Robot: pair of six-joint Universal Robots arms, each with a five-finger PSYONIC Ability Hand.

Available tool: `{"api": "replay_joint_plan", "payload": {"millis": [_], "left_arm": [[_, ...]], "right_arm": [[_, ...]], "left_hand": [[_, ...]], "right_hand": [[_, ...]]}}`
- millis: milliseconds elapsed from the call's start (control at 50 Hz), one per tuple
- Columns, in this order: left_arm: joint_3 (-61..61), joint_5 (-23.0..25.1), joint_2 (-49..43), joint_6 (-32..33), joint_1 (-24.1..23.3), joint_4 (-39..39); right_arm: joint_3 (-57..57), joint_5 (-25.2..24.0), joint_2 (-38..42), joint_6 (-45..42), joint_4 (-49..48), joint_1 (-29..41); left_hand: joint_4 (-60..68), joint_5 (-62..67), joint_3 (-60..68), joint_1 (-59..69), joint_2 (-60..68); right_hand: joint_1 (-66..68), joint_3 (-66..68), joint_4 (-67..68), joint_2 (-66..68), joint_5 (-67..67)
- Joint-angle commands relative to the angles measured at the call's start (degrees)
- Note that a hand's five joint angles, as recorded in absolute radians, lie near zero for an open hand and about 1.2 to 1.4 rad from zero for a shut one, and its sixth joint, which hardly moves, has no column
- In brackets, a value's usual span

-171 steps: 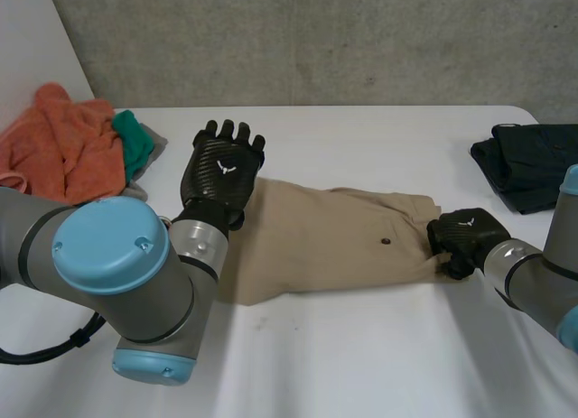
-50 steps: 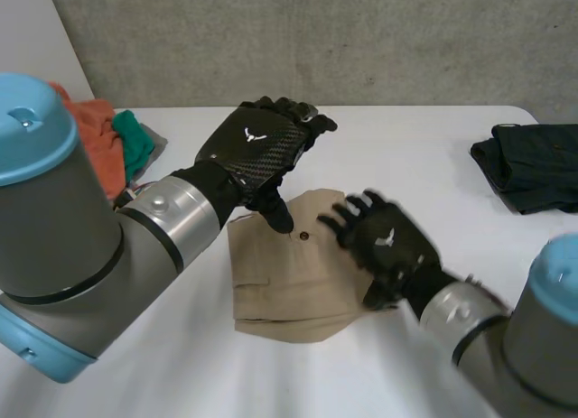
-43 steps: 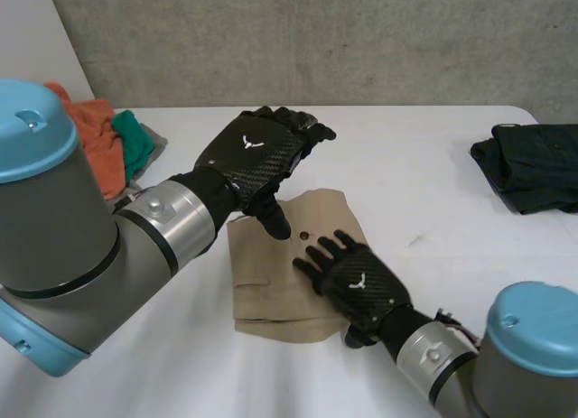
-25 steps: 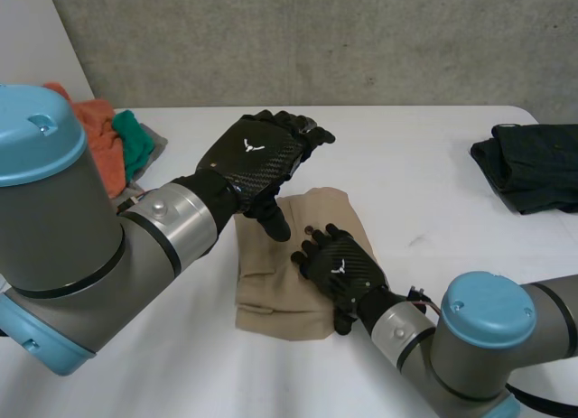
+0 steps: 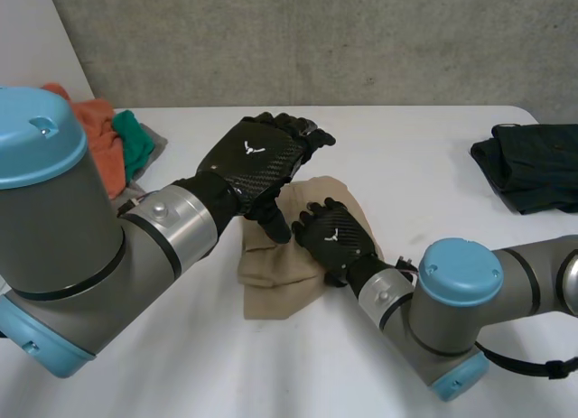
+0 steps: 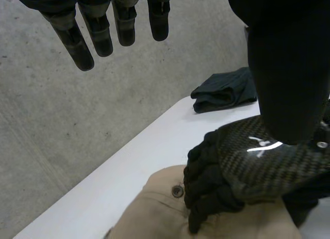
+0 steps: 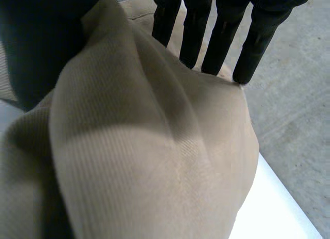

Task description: Fold the laundry.

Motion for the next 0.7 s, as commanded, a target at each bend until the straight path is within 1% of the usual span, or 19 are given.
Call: {"api": "replay_joint_plan", "payload": {"millis": [20,40,60,140,220,280,340,360,420,500,520,580,600,660,680,700], "left_arm": [[-0.54,0.06,0.0,0.0,0.06,0.08],[-0.54,0.06,0.0,0.0,0.06,0.08],[-0.54,0.06,0.0,0.0,0.06,0.08],[-0.54,0.06,0.18,0.0,0.06,0.08],[-0.19,0.15,0.61,0.0,-0.11,0.16],[0.16,0.15,0.88,0.0,-0.2,0.25],[0.6,0.24,1.05,0.0,-0.46,0.86],[0.86,0.24,1.06,0.0,-0.55,1.04],[1.65,0.15,1.23,-0.09,-0.99,1.66],[2.53,0.41,1.67,-0.17,-2.22,2.18],[2.62,0.5,1.67,-0.17,-2.57,2.36],[2.89,0.59,1.67,-0.09,-3.8,3.41],[2.89,0.59,1.67,-0.09,-4.06,3.76],[2.89,0.59,1.67,-0.09,-5.03,4.47],[2.89,0.59,1.67,-0.09,-5.12,4.56],[2.89,0.67,1.58,-0.09,-5.3,4.64]], "right_arm": [[-4.27,4.07,1.57,1.96,0.14,-0.13],[-4.89,4.42,1.74,2.22,0.23,-0.13],[-5.85,5.21,1.92,2.84,0.31,-0.13],[-7.44,7.58,1.22,3.19,0.23,-0.48],[-10.24,8.99,-0.18,3.37,-0.12,-0.66],[-13.23,9.17,-1.06,3.28,-0.39,-0.92],[-16.66,8.73,-1.24,3.28,-0.39,-2.76],[-19.11,8.73,-1.24,3.28,-0.3,-4.77],[-22.46,8.21,-1.24,3.63,-0.21,-7.77],[-27.21,4.44,-0.72,5.47,-1.53,-12.42],[-29.48,2.51,-0.28,6.78,-2.31,-15.05],[-32.22,-0.22,0.86,9.77,-3.02,-19.45],[-34.14,-1.28,1.91,11.96,-3.11,-22.43],[-37.4,-3.39,3.93,15.75,-3.11,-27.1],[-39.5,-4.88,5.68,18.2,-3.2,-30.07],[-40.57,-5.67,6.57,19.44,-3.2,-31.58]], "left_hand": [[0.29,-1.34,-0.08,0.36,-0.51],[0.29,-1.34,-0.08,0.36,-0.51],[0.29,-1.34,-0.08,0.36,-0.51],[0.29,-1.34,-0.08,0.36,-0.51],[0.29,-1.34,-0.08,0.36,-0.51],[0.29,-1.34,-0.08,0.36,-0.51],[0.29,-1.34,-0.08,0.36,-0.51],[0.12,-1.5,-0.25,0.19,-0.68],[0.12,-1.5,-0.25,0.19,-0.68],[-0.05,-1.67,-0.42,0.02,-0.85],[-0.21,-1.84,-0.58,-0.14,-1.01],[-0.21,-1.84,-0.58,-0.15,-1.01],[-0.21,-1.84,-0.58,-0.15,-1.01],[-0.21,-1.84,-0.58,-0.15,-1.01],[-0.21,-1.84,-0.58,-0.15,-1.01],[-0.21,-1.84,-0.58,-0.15,-1.01]], "right_hand": [[32.84,32.84,32.83,32.57,35.07],[38.39,38.4,38.38,38.13,40.62],[47.55,47.55,47.53,47.28,49.78],[47.64,47.64,47.63,47.37,49.87],[47.64,47.64,47.63,47.37,49.87],[47.64,47.64,47.63,47.37,49.87],[47.64,47.64,47.63,47.37,49.87],[47.64,47.64,47.63,47.37,49.87],[47.64,47.64,47.63,47.37,49.87],[47.64,47.64,47.63,47.37,49.87],[47.64,47.64,47.63,47.37,49.87],[47.64,47.64,47.63,47.37,49.87],[47.64,47.64,47.63,47.37,49.87],[47.64,47.64,47.63,47.37,49.87],[47.64,47.64,47.63,47.37,49.87],[47.64,47.64,47.63,47.37,49.87]]}}
